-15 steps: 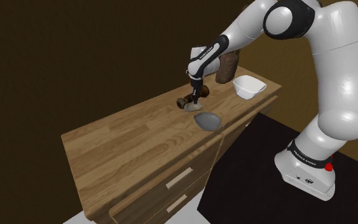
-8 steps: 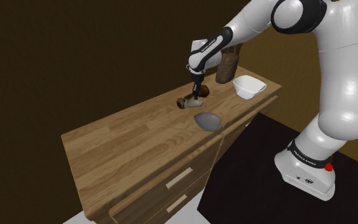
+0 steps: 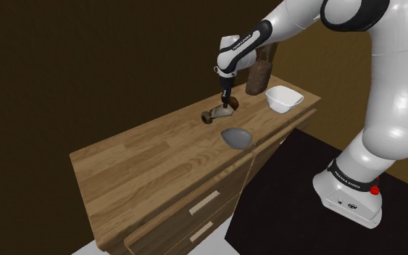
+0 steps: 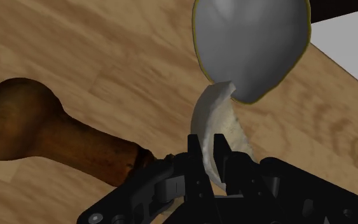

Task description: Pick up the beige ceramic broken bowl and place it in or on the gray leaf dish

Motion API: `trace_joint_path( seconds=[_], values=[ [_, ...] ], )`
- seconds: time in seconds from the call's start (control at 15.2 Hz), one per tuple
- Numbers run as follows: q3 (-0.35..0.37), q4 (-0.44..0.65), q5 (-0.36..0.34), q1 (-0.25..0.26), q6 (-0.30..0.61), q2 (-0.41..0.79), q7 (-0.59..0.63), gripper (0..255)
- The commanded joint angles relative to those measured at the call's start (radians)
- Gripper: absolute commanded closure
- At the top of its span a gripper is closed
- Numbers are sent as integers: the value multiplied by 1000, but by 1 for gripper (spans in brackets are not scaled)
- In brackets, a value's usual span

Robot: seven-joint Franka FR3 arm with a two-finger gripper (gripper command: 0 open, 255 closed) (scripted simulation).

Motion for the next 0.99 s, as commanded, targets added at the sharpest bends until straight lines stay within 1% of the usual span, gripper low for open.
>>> trace_joint_path(
  seconds=[0.0,0.4,0.59,0.92],
  values=[
    [1,-84,2,-1,22,-61,-2,255],
    [-1,-373,8,-10,90,-283,-19,255],
    [-3,-492,10,-14,106,-384,-26,255],
    [-2,-497,13,-14,171,-325,-30,255]
  ],
)
